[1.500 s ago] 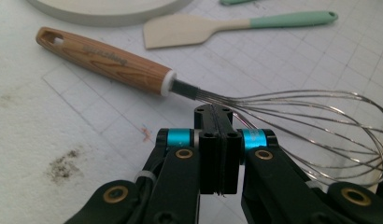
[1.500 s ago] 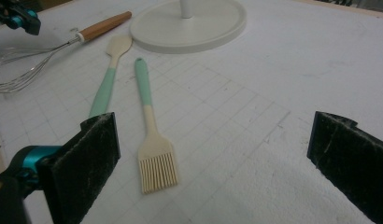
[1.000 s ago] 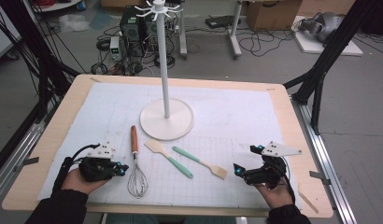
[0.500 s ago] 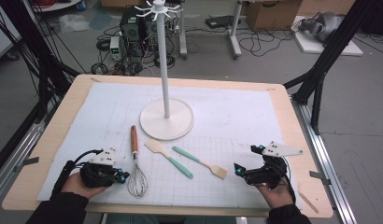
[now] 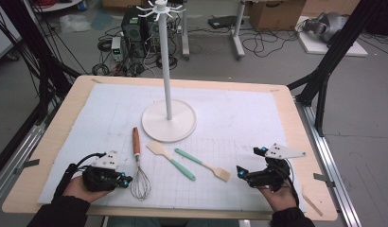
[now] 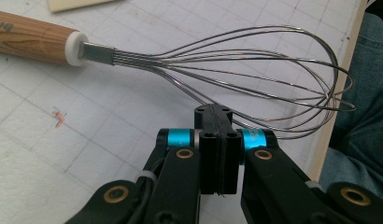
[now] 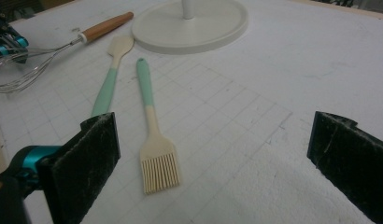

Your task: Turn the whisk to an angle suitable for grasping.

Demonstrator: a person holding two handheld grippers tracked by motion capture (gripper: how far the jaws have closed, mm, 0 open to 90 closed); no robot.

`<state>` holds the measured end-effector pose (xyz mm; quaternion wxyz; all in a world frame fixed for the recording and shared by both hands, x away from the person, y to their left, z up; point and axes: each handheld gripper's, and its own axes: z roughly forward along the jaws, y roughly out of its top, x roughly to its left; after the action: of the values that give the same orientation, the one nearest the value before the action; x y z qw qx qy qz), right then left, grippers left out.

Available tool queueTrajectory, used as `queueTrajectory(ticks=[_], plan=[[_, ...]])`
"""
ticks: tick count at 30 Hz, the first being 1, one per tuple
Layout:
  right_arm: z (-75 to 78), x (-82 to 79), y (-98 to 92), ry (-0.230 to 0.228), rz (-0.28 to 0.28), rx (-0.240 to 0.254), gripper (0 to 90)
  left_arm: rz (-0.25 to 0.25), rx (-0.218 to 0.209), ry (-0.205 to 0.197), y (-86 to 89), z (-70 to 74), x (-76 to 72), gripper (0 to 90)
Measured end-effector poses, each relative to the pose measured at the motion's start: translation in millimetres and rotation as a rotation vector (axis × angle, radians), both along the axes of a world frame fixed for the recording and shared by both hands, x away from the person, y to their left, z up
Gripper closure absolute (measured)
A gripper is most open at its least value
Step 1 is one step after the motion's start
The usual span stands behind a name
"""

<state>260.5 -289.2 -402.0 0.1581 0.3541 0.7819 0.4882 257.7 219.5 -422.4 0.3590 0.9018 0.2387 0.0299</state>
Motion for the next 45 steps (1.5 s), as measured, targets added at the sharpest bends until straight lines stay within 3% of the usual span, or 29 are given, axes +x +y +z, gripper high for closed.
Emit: queueTrajectory(ticks=[44,45], plan=[[-1.1,0.6,1.1,0.004,0.006,-0.004,1.0,-0.072,-0.02,0.003,-24.9,1.8,4.1,88.1],[-1.1,0.6,1.1,0.004,0.006,-0.004,1.0,-0.053,-0.04,0.004,-24.3,2.4,4.4,88.1]])
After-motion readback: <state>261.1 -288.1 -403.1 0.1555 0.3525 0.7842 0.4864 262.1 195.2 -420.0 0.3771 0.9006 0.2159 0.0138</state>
